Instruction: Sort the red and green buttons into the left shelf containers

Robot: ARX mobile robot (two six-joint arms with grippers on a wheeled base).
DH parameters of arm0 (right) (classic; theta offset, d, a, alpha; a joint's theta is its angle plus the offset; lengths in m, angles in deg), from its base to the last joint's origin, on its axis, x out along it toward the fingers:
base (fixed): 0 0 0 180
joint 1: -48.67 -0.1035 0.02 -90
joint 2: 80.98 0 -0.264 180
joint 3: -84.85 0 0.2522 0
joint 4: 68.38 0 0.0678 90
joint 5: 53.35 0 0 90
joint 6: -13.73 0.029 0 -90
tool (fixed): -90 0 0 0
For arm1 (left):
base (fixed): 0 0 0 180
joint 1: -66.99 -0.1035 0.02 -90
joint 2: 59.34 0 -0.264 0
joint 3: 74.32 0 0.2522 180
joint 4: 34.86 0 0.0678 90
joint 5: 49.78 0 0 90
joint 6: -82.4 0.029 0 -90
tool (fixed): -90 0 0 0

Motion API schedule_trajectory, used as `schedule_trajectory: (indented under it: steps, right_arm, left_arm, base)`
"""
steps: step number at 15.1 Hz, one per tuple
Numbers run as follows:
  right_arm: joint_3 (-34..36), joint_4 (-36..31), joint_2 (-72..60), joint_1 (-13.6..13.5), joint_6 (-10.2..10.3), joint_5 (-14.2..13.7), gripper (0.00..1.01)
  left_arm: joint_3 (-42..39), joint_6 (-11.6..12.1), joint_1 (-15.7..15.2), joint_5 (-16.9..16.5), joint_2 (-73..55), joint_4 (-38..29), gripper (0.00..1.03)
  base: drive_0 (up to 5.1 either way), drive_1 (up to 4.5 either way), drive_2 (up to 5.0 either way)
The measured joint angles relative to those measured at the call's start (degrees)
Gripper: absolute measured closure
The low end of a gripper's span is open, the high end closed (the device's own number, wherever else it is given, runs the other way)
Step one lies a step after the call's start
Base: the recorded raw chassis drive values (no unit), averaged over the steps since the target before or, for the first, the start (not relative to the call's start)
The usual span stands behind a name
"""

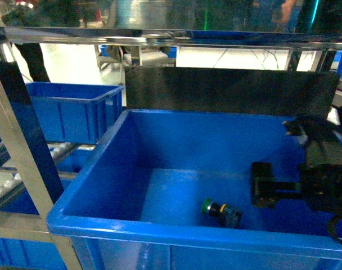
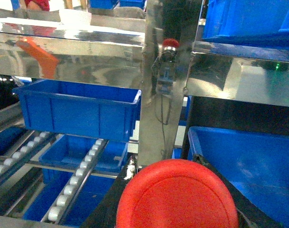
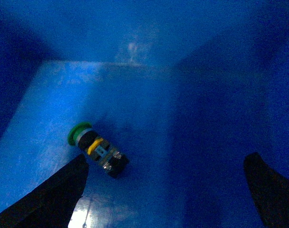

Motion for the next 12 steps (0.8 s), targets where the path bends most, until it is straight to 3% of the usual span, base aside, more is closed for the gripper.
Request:
schedule_trajectory:
  steps: [2, 3, 4, 5, 7, 8, 10, 11, 12]
  right_arm:
    - [8.52, -10.10, 7.30, 3.41, -2.97, -0.72, 0.03]
    - [16.15, -16.39, 14.38, 6.58, -5.44, -0.66, 0.03]
    - [19.67, -16.68, 18.53, 8.37, -6.58, 0.33, 0.03]
    - [25.62, -14.95, 26.91, 11.96, -7.69, 2.21, 0.03]
    - [34.05, -3.91, 45.90, 17.84, -8.35, 4.76, 0.03]
    - [36.68, 5.51, 58.51, 21.11, -8.72, 7.54, 0.03]
    - [35.06, 22.93, 81.42, 29.00, -8.68, 15.96, 0.03]
    - [32.81, 30.03, 90.62, 34.71, -8.87, 21.62, 0.03]
    - [32.72, 30.84, 92.98, 36.30, -9.03, 22.91, 0.03]
  left_arm:
    - [0.00, -0.02, 0.00, -0.02, 0.00, 0.00, 0.73]
    - [0.00, -0.02, 0.00, 0.02, -0.02, 0.02, 0.73]
    - [0.00, 0.00, 0.00, 0.00, -0.02, -0.02, 0.73]
    - [0.00, -0.02, 0.00, -0.02, -0.02, 0.00, 0.73]
    - [0.00, -0.02, 0.00, 0.00, 0.00, 0.00, 0.73]
    - [0.00, -0.02, 0.00, 0.00, -0.02, 0.00, 0.73]
    - [0.00, 0.00, 0.00, -0.02, 0.00, 0.00, 0.73]
    - [0.00, -0.02, 0.00, -0.02, 0.00, 0.00, 0.73]
    - [0.00, 0.00, 0.00, -0.02, 0.00, -0.02, 0.73]
  base:
    - [0.0, 0.00, 0.0]
    - [0.0, 0.00, 0.0]
    - [0.0, 0.00, 0.0]
    - [0.0, 0.00, 0.0]
    - [0.0, 0.00, 0.0]
    - [0.0, 0.00, 0.0]
    - [0.0, 0.00, 0.0]
    - [0.0, 0.00, 0.0]
    - [0.0, 0.00, 0.0]
